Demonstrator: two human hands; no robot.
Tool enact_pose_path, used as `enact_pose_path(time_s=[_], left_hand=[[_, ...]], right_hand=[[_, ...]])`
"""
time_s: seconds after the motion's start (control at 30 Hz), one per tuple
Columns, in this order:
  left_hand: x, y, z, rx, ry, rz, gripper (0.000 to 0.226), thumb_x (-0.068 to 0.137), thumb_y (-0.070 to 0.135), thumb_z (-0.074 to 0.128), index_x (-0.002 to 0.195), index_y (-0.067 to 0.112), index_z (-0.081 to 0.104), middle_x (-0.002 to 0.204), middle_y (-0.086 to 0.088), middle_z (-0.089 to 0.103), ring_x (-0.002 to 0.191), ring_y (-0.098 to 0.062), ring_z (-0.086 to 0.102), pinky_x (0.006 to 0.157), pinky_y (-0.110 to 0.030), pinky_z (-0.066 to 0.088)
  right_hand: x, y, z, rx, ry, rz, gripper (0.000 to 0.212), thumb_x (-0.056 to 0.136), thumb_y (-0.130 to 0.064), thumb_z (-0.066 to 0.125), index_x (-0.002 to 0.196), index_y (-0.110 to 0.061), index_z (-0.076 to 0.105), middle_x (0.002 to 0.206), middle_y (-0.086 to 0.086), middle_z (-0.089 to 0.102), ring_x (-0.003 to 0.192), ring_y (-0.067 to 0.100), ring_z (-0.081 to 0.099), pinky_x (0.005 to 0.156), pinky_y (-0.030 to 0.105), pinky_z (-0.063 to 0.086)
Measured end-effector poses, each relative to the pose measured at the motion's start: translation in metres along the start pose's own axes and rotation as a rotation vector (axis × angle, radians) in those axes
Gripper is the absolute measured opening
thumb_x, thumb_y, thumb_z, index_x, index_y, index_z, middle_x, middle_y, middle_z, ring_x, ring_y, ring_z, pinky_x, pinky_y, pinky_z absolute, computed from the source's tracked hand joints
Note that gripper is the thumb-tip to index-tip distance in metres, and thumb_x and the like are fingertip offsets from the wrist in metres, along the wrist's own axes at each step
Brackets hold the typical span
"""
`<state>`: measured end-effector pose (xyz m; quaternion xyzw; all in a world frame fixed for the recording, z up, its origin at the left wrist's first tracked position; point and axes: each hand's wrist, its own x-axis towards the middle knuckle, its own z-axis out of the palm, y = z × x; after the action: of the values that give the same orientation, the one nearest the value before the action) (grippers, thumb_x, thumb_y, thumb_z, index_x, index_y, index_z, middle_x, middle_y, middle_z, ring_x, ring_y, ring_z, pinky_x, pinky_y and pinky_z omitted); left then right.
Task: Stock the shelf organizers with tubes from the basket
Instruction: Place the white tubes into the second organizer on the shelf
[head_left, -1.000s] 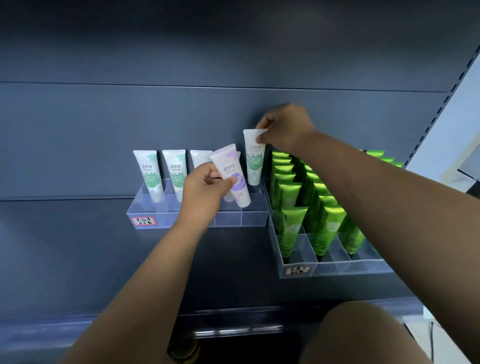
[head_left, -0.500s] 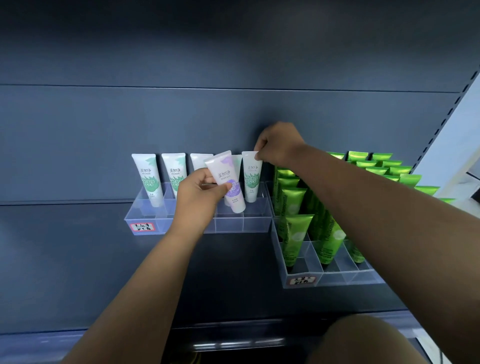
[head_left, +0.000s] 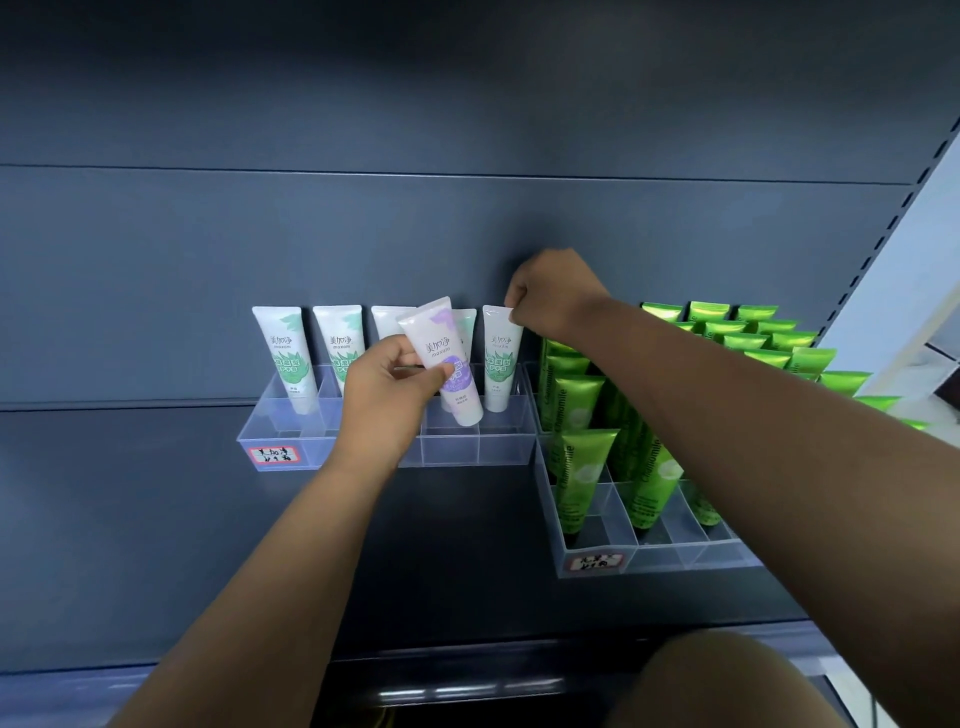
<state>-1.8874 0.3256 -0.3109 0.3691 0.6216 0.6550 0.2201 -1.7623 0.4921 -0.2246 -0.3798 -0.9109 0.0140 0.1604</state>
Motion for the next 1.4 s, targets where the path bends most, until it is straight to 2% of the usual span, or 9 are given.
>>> enact_pose_path(time_s=[0.47,0.63,0.73,0.8,0.87,1.0,1.17,1.3,1.4], left_hand=[[0.0,0.0,0.002,-0.013,0.002,0.032,0.02,0.087,0.003,0.076,0.103,0.015,0.073,0.095,0.005,0.077,0.082,-0.002,0.072,0.072,-0.019,0.057],[0.001,0.0,0.007,-0.039,-0.003,0.061,0.024,0.086,0.001,0.076,0.103,0.017,0.073,0.092,0.005,0.078,0.081,-0.006,0.072,0.078,-0.026,0.061],[0.002,0.001,0.015,-0.064,-0.045,0.089,0.03,0.085,-0.001,0.076,0.109,0.017,0.071,0.096,0.001,0.078,0.084,-0.012,0.072,0.08,-0.028,0.059],[0.004,0.002,0.022,-0.065,-0.064,0.11,0.031,0.084,-0.002,0.077,0.108,0.017,0.07,0.093,0.0,0.078,0.081,-0.012,0.07,0.079,-0.028,0.058],[0.005,0.003,0.029,-0.063,-0.078,0.126,0.03,0.083,-0.002,0.078,0.105,0.016,0.07,0.09,0.001,0.077,0.078,-0.011,0.068,0.076,-0.028,0.057],[0.007,0.003,0.043,-0.053,-0.104,0.147,0.029,0.082,-0.001,0.08,0.102,0.018,0.069,0.091,0.004,0.077,0.079,-0.009,0.07,0.075,-0.023,0.056],[0.009,-0.012,0.049,0.091,-0.118,0.162,0.028,0.08,0.005,0.083,0.095,0.023,0.068,0.088,0.005,0.074,0.084,-0.01,0.07,0.079,-0.028,0.056],[0.011,-0.022,0.047,0.259,-0.109,0.184,0.028,0.079,0.008,0.084,0.093,0.026,0.066,0.09,0.009,0.071,0.085,-0.002,0.066,0.08,-0.025,0.052],[0.01,-0.028,0.046,0.334,-0.121,0.19,0.026,0.079,0.012,0.084,0.096,0.02,0.067,0.09,0.008,0.071,0.089,-0.01,0.067,0.082,-0.034,0.055]], right_hand=[[0.0,0.008,0.007,0.086,0.024,-0.022,0.03,0.078,-0.003,0.06,0.094,-0.021,0.078,0.1,-0.002,0.075,0.098,0.021,0.068,0.087,0.033,0.056],[-0.007,0.007,-0.002,0.02,0.104,-0.048,0.026,0.084,-0.015,0.061,0.104,-0.024,0.074,0.104,0.0,0.074,0.101,0.027,0.065,0.088,0.037,0.056],[-0.016,-0.002,-0.01,0.381,0.158,-0.083,0.026,0.085,-0.013,0.066,0.107,-0.02,0.075,0.095,-0.002,0.076,0.092,0.015,0.07,0.092,0.031,0.055],[-0.026,-0.007,-0.018,0.757,0.085,-0.073,0.025,0.087,-0.008,0.067,0.107,-0.02,0.076,0.098,0.005,0.077,0.088,0.011,0.069,0.089,0.027,0.054],[-0.034,-0.009,-0.025,0.862,0.003,-0.096,0.02,0.09,-0.006,0.067,0.103,-0.017,0.077,0.099,0.01,0.077,0.086,0.009,0.067,0.081,0.025,0.054],[-0.039,0.0,-0.028,0.538,0.086,-0.151,0.025,0.083,0.001,0.067,0.095,-0.016,0.08,0.089,-0.007,0.077,0.08,-0.001,0.069,0.08,0.016,0.053],[-0.045,0.009,-0.02,0.347,0.044,-0.19,0.027,0.078,0.004,0.068,0.093,-0.015,0.081,0.086,-0.005,0.077,0.079,-0.002,0.065,0.071,0.007,0.047],[-0.049,0.009,-0.012,0.298,0.02,-0.195,0.025,0.078,0.003,0.069,0.095,-0.012,0.081,0.088,-0.001,0.078,0.077,0.004,0.067,0.075,0.015,0.052],[-0.049,0.006,-0.009,0.258,0.009,-0.197,0.027,0.079,0.004,0.065,0.093,-0.013,0.081,0.088,-0.001,0.078,0.081,0.009,0.071,0.08,0.026,0.054]])
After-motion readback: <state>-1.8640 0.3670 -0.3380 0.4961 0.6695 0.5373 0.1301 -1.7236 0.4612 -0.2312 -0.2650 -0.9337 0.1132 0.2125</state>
